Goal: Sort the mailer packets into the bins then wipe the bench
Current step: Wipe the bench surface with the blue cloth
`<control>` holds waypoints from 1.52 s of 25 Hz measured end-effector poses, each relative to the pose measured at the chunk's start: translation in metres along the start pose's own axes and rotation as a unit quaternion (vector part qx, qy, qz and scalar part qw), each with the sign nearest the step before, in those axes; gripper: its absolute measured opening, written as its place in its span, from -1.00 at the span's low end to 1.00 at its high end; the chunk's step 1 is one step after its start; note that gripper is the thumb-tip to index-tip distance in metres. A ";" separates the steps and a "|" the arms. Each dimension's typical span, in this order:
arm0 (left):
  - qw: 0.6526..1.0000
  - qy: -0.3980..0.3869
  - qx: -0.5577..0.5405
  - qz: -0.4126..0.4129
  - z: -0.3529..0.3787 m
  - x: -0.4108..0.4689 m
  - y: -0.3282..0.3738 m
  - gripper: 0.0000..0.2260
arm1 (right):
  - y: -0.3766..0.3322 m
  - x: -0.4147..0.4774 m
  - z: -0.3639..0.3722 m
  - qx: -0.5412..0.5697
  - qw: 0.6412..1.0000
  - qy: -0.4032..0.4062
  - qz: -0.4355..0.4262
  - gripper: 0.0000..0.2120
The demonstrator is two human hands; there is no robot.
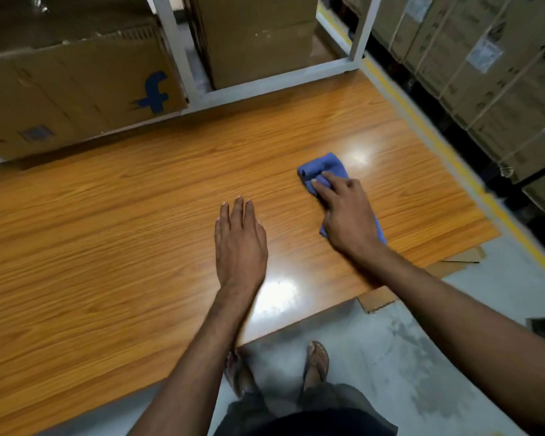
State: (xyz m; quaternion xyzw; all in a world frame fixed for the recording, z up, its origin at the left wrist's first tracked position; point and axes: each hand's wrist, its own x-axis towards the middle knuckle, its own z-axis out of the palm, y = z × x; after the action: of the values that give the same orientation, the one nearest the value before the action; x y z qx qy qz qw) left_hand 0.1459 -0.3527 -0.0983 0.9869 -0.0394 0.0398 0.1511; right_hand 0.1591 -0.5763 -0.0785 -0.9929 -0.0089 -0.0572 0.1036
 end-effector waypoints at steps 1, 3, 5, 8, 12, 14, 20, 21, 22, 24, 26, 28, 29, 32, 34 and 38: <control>1.000 -0.004 -0.001 0.006 0.004 -0.002 0.015 -0.57 | 0.025 0.024 -0.008 -0.016 0.999 0.012 0.051 -0.27; 1.000 -0.002 -0.007 0.000 0.010 -0.004 0.034 -0.56 | 0.044 0.045 -0.018 0.000 0.994 0.011 0.106 -0.28; 1.000 0.007 -0.013 -0.019 0.013 -0.004 0.041 -0.56 | 0.028 0.023 -0.010 0.014 1.000 0.002 0.023 -0.29; 0.999 0.023 -0.014 -0.023 0.016 -0.004 0.042 -0.57 | 0.019 -0.037 -0.002 0.025 0.991 -0.028 -0.125 -0.36; 0.999 0.018 -0.017 -0.025 0.015 -0.007 0.046 -0.59 | 0.084 0.030 -0.011 -0.013 0.999 0.024 -0.037 -0.37; 0.999 0.014 -0.016 -0.026 0.015 -0.008 0.047 -0.58 | 0.095 0.050 -0.018 -0.002 0.999 0.038 0.027 -0.39; 0.996 0.036 -0.048 -0.064 0.021 0.005 0.074 -0.59 | 0.055 -0.051 -0.018 0.023 0.993 -0.013 -0.117 -0.41; 0.996 0.033 -0.046 -0.064 0.024 0.006 0.078 -0.59 | 0.071 -0.038 -0.021 0.008 0.995 -0.007 -0.095 -0.41; 0.997 0.027 -0.043 -0.057 0.027 0.007 0.080 -0.58 | 0.091 -0.017 -0.023 -0.017 0.999 0.007 -0.046 -0.39; 0.999 0.023 -0.033 -0.035 0.031 0.012 0.085 -0.57 | 0.118 0.020 -0.034 -0.021 0.998 0.036 0.046 -0.36; 0.999 0.026 -0.025 -0.016 0.037 0.023 0.095 -0.58 | 0.107 0.016 -0.032 -0.012 0.999 0.030 0.024 -0.37; 0.999 0.029 -0.010 0.009 0.044 0.039 0.109 -0.59 | 0.093 -0.016 -0.024 -0.005 0.996 -0.002 -0.090 -0.41; 1.000 0.024 -0.002 0.018 0.047 0.048 0.117 -0.58 | 0.101 -0.018 -0.021 0.001 0.992 -0.022 -0.127 -0.41; 1.000 -0.003 0.003 0.020 0.054 0.081 0.137 -0.56 | 0.161 0.063 -0.022 -0.021 0.999 0.021 -0.035 -0.34; 1.000 -0.006 -0.003 0.013 0.055 0.096 0.142 -0.56 | 0.193 0.116 -0.033 -0.019 0.993 0.047 0.105 -0.35; 0.999 0.022 -0.033 0.000 0.059 0.103 0.138 -0.59 | 0.142 0.094 -0.020 0.052 0.996 0.073 0.002 -0.42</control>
State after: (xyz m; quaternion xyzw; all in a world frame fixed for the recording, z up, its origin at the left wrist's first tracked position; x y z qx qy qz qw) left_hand 0.2395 -0.5090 -0.1044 0.9802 -0.0371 0.0604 0.1847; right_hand 0.2545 -0.7185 -0.0768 -0.9794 -0.0019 -0.1290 0.1556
